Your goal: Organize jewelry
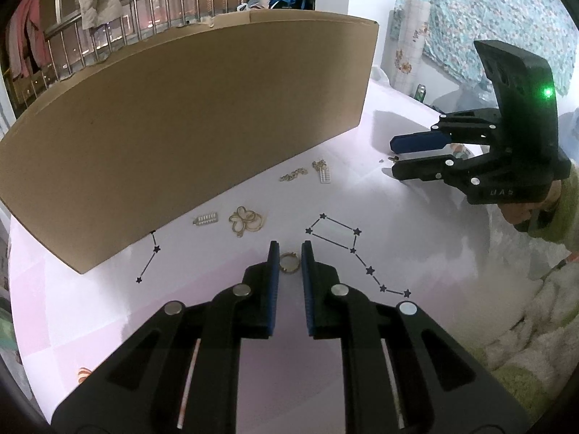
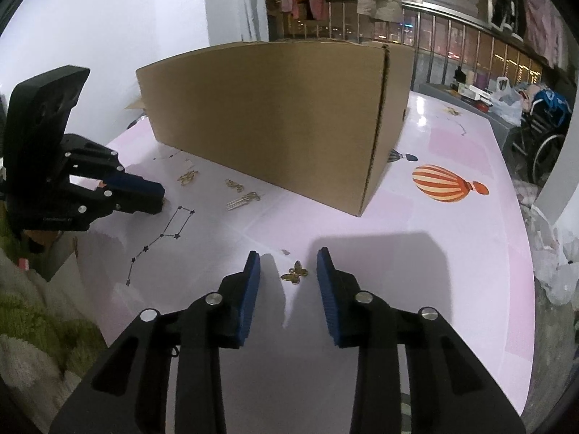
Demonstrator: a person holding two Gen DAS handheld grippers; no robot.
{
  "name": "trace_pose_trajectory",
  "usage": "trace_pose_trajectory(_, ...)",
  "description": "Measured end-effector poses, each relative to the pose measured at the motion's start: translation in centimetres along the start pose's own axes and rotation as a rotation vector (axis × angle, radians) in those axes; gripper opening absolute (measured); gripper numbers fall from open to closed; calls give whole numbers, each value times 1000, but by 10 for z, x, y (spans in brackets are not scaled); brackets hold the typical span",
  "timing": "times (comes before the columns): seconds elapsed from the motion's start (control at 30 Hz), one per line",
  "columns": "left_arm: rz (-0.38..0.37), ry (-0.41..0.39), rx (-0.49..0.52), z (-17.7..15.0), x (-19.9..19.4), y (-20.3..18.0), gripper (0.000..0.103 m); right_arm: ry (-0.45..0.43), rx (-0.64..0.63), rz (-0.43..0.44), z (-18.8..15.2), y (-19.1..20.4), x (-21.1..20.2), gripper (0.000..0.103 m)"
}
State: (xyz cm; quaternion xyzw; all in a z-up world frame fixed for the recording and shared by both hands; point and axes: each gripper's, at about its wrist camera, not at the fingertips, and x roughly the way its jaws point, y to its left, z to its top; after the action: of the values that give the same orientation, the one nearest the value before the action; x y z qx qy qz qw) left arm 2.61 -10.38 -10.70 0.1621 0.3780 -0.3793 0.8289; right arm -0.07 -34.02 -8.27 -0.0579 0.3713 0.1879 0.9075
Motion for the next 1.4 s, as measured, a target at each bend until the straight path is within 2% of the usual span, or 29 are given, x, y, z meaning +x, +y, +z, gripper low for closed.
trace_pose_trajectory(0.1, 4, 3, 7, 0, 0, -1, 11, 4, -6, 6, 1, 0, 1, 27)
trace_pose_trajectory(0.27, 5, 5, 11, 1, 0, -1, 10, 12, 8, 24, 3, -1, 3, 13)
trace_pose_trajectory(0.37, 7, 5, 13, 1, -1, 0, 10, 14, 18, 31, 5, -3, 5, 9)
trace_pose_trajectory(1.0, 9, -6, 15, -1, -3, -5, 9, -17, 46, 20, 8, 3, -6, 8)
trace_pose_trajectory(1.03, 8, -6, 14, -1, -3, -5, 8, -21, 44, 21, 8, 5, -8, 8)
trace_pose_trajectory(1.1, 5, -11, 13, 0, -4, -5, 0, -26, 35, 18, 9, 7, -10, 8)
trace_pose_trajectory(1.4, 10, -21, 1, 1, -7, -6, 0, -46, 27, 6, 10, 8, -19, 8)
